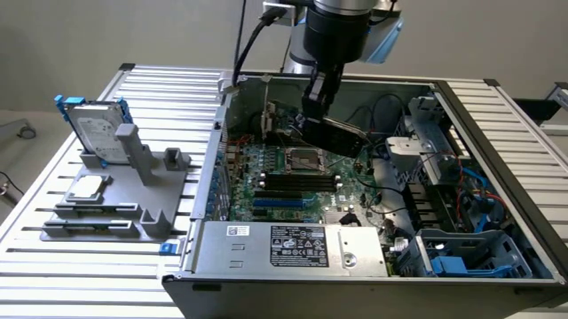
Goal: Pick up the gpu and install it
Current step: 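Insert the gpu into the slot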
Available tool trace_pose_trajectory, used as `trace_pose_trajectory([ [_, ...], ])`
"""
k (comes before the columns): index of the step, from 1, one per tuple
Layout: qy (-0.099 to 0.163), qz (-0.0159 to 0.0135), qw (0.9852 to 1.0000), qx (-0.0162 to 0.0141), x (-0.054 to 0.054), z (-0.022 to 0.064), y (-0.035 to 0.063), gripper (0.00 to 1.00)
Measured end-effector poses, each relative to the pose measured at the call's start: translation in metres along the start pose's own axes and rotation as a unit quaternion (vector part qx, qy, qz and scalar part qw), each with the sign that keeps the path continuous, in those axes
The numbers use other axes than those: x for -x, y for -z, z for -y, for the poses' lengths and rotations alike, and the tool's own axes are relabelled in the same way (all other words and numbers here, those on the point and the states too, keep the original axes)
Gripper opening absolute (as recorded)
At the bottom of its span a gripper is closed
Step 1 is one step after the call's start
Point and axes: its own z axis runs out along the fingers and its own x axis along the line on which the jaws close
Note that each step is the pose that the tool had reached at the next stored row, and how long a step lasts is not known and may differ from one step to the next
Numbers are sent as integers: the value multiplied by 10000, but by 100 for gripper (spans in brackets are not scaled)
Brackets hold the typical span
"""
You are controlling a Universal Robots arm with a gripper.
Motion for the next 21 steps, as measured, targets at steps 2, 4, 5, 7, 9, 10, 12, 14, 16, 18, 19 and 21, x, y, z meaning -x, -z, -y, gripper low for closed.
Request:
trace_pose_trajectory([
  [2, 180, -2, 9998, -7, 0, 1, -17, 27],
  [4, 365, -2, 9993, -12, 0, 1, -40, 27],
  [5, 455, -3, 9990, -14, 0, 1, -51, 27],
  [7, 635, -4, 9980, -18, 0, 2, -75, 27],
  [9, 814, -4, 9967, -20, 0, 3, -100, 27],
  [10, 906, -4, 9959, -21, 0, 3, -114, 27],
  [12, 1086, -3, 9941, -23, 0, 4, -140, 27],
  [14, 1269, -3, 9919, -23, 0, 4, -166, 27],
  [16, 1454, -1, 9894, -21, -1, 3, -193, 27],
  [18, 1627, 1, 9867, -20, -2, 0, -220, 27],
  [19, 1699, 5, 9855, -18, -4, -4, -233, 27],
  [21, 1829, 11, 9831, -17, -8, -8, -254, 27],
])
